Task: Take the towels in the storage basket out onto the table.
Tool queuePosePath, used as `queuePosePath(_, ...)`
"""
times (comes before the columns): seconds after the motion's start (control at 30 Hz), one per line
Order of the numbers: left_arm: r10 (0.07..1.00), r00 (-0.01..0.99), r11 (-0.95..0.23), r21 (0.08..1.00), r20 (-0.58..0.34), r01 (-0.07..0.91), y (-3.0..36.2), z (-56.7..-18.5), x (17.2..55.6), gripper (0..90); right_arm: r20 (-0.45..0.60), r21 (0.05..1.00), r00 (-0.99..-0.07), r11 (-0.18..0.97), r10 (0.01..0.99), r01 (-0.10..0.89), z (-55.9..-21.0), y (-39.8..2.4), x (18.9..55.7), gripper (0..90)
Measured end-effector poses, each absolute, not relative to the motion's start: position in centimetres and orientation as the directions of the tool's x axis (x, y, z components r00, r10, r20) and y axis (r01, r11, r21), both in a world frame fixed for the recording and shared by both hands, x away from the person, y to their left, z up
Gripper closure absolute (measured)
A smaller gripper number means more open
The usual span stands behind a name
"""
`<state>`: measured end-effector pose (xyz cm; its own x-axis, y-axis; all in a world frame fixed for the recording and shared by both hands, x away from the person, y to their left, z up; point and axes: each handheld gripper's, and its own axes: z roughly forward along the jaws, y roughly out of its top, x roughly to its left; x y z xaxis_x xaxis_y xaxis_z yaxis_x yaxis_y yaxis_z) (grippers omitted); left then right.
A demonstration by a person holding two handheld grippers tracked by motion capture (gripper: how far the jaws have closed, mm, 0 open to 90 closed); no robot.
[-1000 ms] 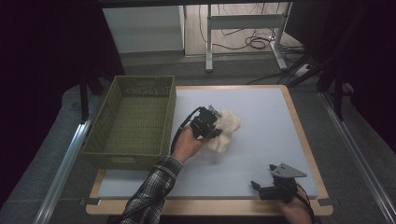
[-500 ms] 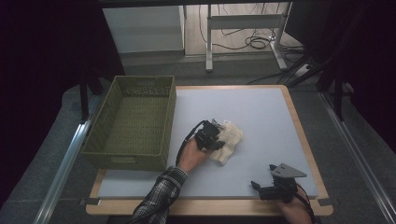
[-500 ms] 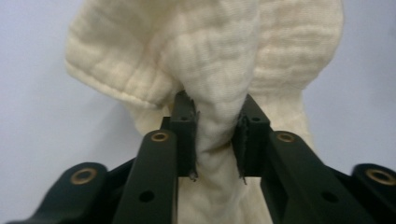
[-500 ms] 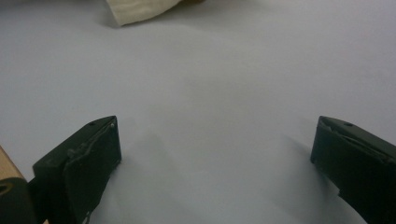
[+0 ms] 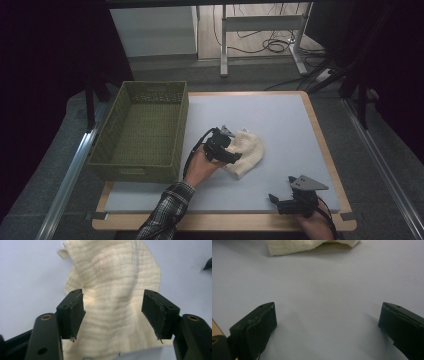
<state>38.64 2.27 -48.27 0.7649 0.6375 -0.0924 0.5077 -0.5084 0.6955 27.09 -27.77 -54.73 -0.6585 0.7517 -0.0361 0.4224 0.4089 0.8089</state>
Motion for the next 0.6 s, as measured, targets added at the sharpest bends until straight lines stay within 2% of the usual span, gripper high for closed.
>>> queuePosePath(0.17, 0.651, 0.755, -0.489, 0.717, -0.079, 0.497, 3.7, -47.5, 37.4, 33.0, -0.037, 0.809, -0.659, 0.409, 0.752, 0.422, -54.7, -27.8, 27.1, 1.6)
queuePosePath(0.37, 0.674, 0.735, -0.470, 0.729, -0.067, 0.498, 5.2, -47.8, 36.0, 38.7, -0.038, 0.809, -0.658, 0.410, 0.752, 0.422, -54.7, -27.8, 27.1, 1.6)
queuePosePath(0.6, 0.706, 0.704, -0.439, 0.730, -0.080, 0.524, 6.7, -49.3, 34.9, 60.5, -0.037, 0.808, -0.657, 0.409, 0.753, 0.423, -54.7, -27.8, 27.1, 1.6)
